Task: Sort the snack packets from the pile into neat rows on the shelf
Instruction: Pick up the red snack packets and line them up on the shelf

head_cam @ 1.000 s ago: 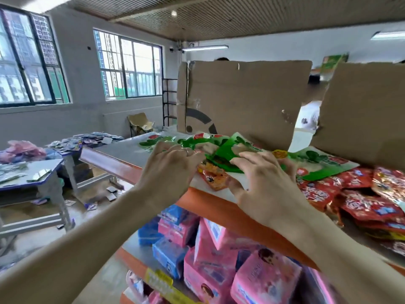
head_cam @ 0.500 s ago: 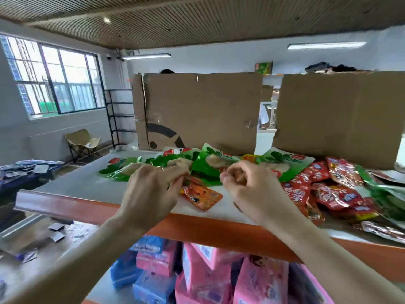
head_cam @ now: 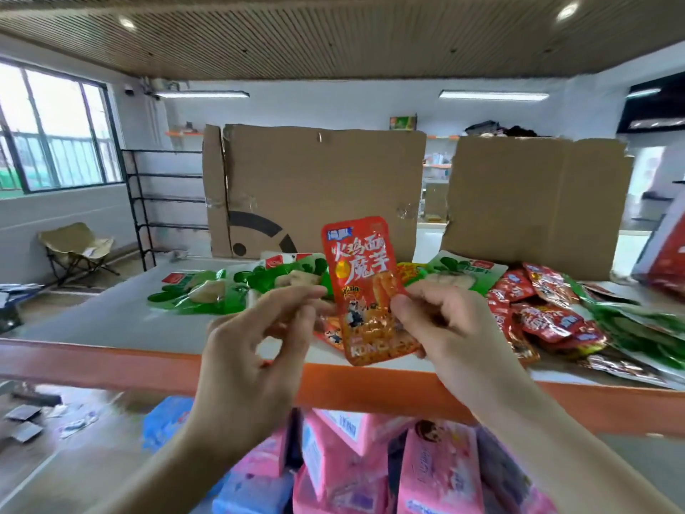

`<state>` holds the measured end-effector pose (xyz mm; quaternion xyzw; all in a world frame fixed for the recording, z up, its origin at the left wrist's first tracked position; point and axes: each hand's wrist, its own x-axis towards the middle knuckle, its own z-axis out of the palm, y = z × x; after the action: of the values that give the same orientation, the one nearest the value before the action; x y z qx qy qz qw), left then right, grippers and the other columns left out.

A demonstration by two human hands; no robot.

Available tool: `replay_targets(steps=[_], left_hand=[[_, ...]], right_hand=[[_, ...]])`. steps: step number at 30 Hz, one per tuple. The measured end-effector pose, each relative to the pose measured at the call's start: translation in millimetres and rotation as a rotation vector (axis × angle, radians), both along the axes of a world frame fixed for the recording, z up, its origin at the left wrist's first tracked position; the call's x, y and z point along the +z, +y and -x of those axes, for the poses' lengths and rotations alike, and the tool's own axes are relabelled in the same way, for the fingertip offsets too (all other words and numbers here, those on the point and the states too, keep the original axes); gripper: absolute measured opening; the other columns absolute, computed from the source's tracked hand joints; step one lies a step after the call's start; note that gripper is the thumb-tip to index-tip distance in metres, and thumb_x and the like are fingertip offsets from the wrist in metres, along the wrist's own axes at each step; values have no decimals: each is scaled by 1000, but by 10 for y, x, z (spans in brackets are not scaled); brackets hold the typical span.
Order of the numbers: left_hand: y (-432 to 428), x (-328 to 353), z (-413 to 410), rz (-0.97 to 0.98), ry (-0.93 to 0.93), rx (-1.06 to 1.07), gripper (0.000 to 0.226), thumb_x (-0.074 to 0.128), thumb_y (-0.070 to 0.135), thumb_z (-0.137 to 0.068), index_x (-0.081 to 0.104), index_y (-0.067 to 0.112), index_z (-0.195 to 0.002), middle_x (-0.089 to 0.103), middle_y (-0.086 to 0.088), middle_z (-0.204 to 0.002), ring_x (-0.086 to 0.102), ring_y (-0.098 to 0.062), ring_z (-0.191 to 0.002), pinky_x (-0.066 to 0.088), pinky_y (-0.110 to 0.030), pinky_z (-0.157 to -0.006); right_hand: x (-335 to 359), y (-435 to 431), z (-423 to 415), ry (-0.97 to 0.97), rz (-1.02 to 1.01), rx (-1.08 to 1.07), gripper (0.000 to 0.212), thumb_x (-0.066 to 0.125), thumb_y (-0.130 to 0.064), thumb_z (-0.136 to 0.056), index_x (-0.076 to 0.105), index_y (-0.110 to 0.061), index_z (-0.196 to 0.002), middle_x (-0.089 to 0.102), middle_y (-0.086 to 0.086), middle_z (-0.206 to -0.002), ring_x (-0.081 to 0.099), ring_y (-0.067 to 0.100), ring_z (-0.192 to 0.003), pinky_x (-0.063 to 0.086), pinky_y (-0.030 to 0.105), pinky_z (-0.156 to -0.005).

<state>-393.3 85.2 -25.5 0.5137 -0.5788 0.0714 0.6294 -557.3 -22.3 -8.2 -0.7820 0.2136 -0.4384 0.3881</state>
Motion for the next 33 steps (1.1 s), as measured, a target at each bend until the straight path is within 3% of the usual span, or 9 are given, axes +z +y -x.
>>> replay_targets(steps=[3, 5, 7, 9, 16, 19, 22, 28, 33], left_hand=[[-48, 151, -29, -50, 268, -184, 15, 54, 27, -91, 67, 21, -94, 71, -8, -73, 57, -37, -61, 40, -35, -48], [-105, 234, -34, -61, 318, -288, 19, 57, 29, -93, 65, 12, -88, 60, -13, -65, 50, -30, -55, 38, -28, -45], [-158, 204, -2, -75, 300, -347, 32, 63, 31, -92, 61, 0, -83, 52, -5, -59, 48, -12, -52, 38, -17, -47], [-173, 158, 60, -84, 277, -378, 42, 57, 33, -88, 57, -8, -79, 47, -6, -56, 44, -9, -50, 36, -15, -48], [-300, 0, 427, -75, 171, -481, 49, 60, 31, -96, 49, -6, -66, 40, -20, -58, 36, -35, -55, 28, -33, -49], [-379, 21, 676, -90, 104, -512, 52, 59, 35, -95, 47, -4, -64, 41, -20, -57, 37, -33, -57, 28, -27, -49], [-465, 52, 977, -82, 68, -568, 52, 58, 35, -96, 45, -5, -64, 40, -19, -58, 37, -31, -56, 27, -24, -49], [-601, 61, 1552, -114, -40, -637, 51, 49, 45, -96, 48, 0, -73, 43, -21, -61, 40, -36, -57, 31, -44, -52], [-714, 126, 2106, -120, -188, -567, 42, 48, 33, -98, 42, 11, -63, 44, -10, -53, 38, -25, -50, 31, -37, -49]], right_hand=[[-57, 153, 19, -11, 152, -27, 27, 57, -20, -97, 62, -9, -73, 51, 10, -59, 45, 28, -55, 32, 37, -51], [-121, 226, 43, -1, 171, -40, 27, 56, -22, -96, 59, -16, -70, 48, 2, -55, 40, 20, -50, 28, 30, -49], [-209, 273, 88, 22, 197, -78, 30, 56, -25, -98, 54, -23, -68, 44, -5, -54, 36, 8, -50, 26, 25, -49], [-294, 321, 161, 38, 232, -129, 29, 54, -28, -97, 50, -24, -68, 41, -4, -57, 34, 8, -53, 25, 27, -51], [-502, 537, 719, 102, 148, -214, 39, 50, -36, -98, 45, -10, -69, 41, 2, -56, 43, 28, -51, 35, 47, -48], [-507, 601, 991, 138, 146, -307, 45, 48, -43, -96, 47, -6, -70, 43, 13, -59, 47, 37, -55, 36, 55, -53], [-469, 650, 1254, 127, 180, -394, 39, 47, -41, -95, 45, -13, -69, 42, 9, -59, 42, 31, -56, 33, 50, -53], [-481, 639, 1816, 57, 179, -460, 39, 49, -37, -94, 45, -11, -66, 40, 10, -58, 38, 30, -54, 29, 40, -52], [-528, 567, 2399, 34, 88, -453, 33, 50, -27, -94, 44, -8, -66, 41, 10, -55, 33, 19, -49, 25, 31, -49]])
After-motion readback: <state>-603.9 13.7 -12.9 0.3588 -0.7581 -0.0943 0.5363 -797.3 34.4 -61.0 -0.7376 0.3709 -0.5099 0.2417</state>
